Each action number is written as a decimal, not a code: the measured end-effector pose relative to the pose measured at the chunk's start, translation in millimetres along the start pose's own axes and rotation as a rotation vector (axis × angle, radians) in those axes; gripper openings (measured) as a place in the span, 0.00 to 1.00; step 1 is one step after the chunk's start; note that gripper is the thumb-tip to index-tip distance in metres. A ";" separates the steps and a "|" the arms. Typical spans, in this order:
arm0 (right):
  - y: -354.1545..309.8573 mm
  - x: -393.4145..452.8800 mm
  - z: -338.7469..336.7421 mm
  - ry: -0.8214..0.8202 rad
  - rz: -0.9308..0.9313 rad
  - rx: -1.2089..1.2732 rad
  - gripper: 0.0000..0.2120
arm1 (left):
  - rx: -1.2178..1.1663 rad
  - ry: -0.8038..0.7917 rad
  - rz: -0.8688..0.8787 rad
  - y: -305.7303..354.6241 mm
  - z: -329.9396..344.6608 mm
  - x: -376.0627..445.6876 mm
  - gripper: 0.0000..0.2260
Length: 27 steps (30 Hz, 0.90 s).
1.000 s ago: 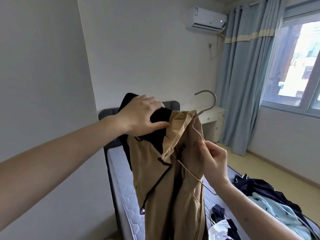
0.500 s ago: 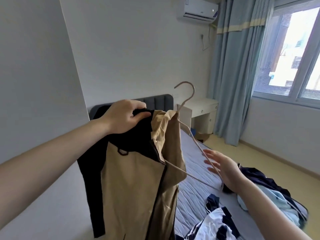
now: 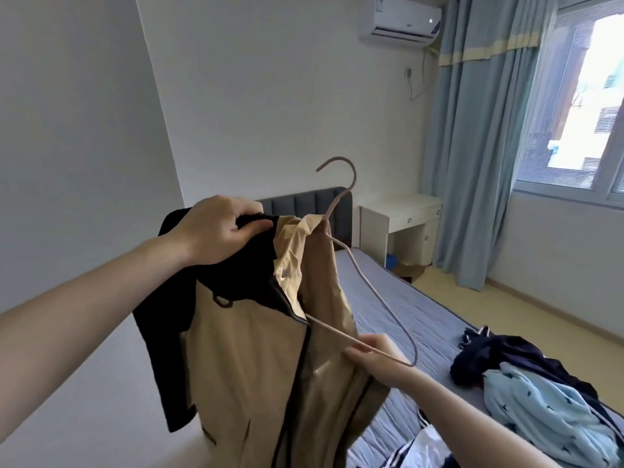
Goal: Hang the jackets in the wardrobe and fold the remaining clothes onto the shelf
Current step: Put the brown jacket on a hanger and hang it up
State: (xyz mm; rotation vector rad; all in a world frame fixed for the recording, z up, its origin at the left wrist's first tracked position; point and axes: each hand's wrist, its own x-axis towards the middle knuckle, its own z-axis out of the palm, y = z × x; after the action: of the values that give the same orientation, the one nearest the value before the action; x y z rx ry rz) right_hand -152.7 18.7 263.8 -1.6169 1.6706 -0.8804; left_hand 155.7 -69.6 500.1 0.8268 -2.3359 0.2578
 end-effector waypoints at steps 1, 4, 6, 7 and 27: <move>-0.2 3.7 -14.3 0.067 -0.003 0.002 0.08 | 0.029 -0.005 -0.021 -6.8 -5.3 -5.1 0.17; -4.1 14.7 -69.2 0.274 0.034 0.086 0.06 | 0.096 -0.040 -0.079 -27.3 -19.0 -21.5 0.19; -18.8 25.1 -103.6 0.376 0.006 0.106 0.06 | 0.125 -0.089 -0.080 -34.7 -19.0 -31.8 0.19; -31.6 31.1 -118.3 0.414 -0.022 0.106 0.06 | 0.144 -0.105 -0.081 -37.2 -16.9 -35.6 0.19; -208.7 -44.0 -12.1 -0.153 -0.425 -0.492 0.09 | -0.122 0.244 -0.540 -17.1 22.2 -11.7 0.25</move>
State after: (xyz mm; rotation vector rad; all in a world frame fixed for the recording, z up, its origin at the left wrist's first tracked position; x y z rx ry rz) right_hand -42.6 59.6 442.3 -2.3699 1.5353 -0.5340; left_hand 162.1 -85.5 475.0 1.2461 -1.8044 -0.0173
